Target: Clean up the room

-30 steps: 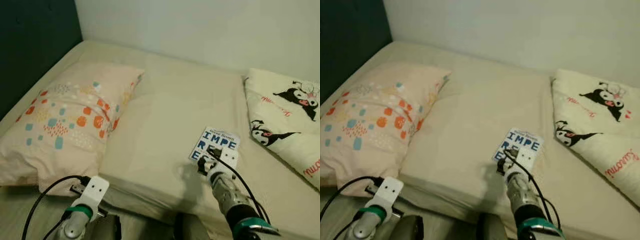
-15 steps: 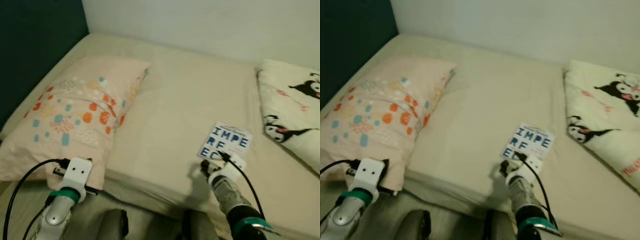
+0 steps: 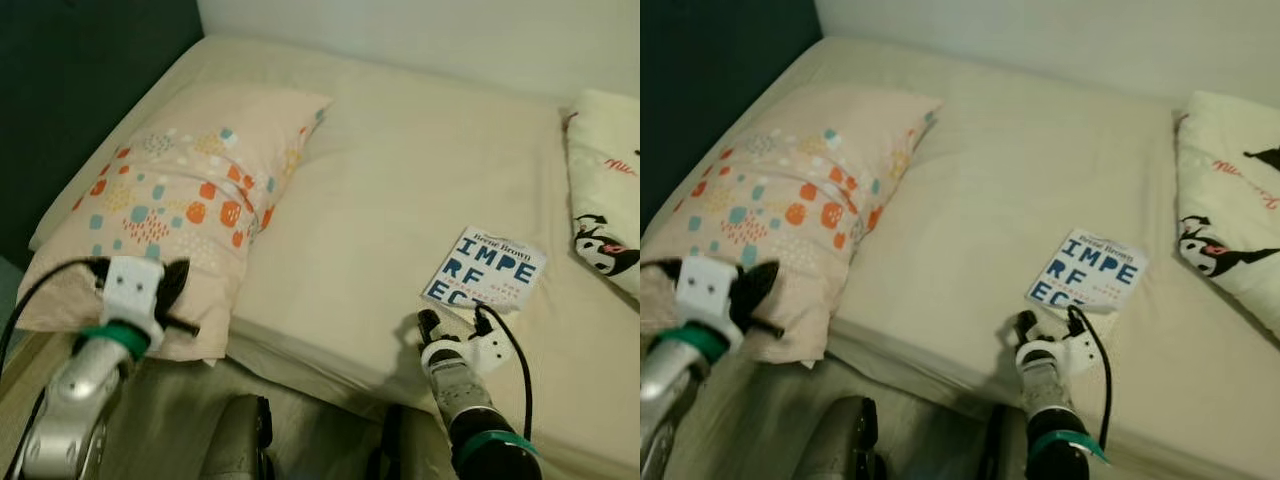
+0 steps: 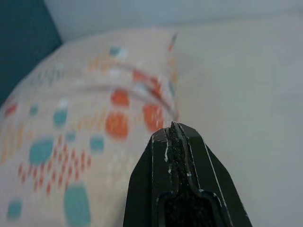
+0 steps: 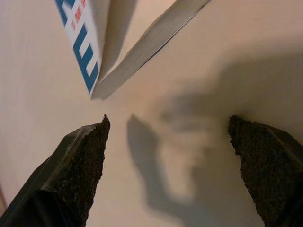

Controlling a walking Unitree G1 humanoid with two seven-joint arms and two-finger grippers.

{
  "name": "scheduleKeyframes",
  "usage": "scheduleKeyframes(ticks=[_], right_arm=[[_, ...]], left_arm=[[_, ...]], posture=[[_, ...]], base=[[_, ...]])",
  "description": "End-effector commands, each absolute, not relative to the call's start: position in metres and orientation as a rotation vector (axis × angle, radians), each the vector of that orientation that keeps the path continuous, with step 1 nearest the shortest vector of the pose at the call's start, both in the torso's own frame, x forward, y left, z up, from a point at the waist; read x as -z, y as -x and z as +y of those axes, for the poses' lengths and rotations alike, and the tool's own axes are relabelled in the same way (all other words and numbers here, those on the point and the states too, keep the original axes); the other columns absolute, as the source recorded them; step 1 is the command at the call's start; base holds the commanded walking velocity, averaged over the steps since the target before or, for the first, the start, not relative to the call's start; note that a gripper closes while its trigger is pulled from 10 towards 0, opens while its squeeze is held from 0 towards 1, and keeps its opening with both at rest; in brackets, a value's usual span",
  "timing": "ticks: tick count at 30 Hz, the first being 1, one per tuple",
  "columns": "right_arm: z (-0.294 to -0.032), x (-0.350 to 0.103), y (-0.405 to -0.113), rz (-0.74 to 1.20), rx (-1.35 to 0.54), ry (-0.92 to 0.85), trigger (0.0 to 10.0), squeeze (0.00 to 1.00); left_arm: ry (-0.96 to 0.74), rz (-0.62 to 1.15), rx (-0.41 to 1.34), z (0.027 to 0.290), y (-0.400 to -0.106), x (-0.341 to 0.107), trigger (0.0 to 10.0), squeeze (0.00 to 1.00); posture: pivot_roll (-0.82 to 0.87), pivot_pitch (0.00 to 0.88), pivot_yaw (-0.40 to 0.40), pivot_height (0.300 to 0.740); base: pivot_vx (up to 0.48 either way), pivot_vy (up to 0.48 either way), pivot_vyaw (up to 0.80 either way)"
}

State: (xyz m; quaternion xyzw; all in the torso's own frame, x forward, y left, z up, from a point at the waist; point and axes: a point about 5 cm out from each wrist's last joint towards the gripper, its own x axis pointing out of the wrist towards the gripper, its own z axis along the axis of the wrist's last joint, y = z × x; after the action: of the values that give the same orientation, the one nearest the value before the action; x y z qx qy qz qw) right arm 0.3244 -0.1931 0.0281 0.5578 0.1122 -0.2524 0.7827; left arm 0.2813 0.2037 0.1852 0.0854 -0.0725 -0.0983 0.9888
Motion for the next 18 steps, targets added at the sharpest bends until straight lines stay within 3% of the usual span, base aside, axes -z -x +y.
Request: scheduleKeyframes(ticks=[1,9,18], right_arm=[[-0.191,-0.017,-0.316,0.244,0.603,-1.291,10.0,1.00],[-0.213,-0.036,-0.325,0.039,0.649,-1.420,10.0,1.00],[-0.222,-0.058,-0.341,-0.034,0.590,-1.410,10.0,1.00]], left_arm=[[-0.158,-0.111,0.206,0.208,-0.277,-0.184,10.0,0.00],[-0.179,-0.103,0.244,0.209,-0.266,-0.191,10.0,0.00],[-0.186,-0.087,0.253,0.213,-0.262,-0.196,10.0,0.00]], posture=[[0.36,0.254,0.096,0.615],[0.39,0.262,0.104,0.615],[0.40,0.264,0.107,0.615]], base=[[0.000,0.000,0.00],[0.000,0.000,0.00],[0.000,0.000,0.00]])
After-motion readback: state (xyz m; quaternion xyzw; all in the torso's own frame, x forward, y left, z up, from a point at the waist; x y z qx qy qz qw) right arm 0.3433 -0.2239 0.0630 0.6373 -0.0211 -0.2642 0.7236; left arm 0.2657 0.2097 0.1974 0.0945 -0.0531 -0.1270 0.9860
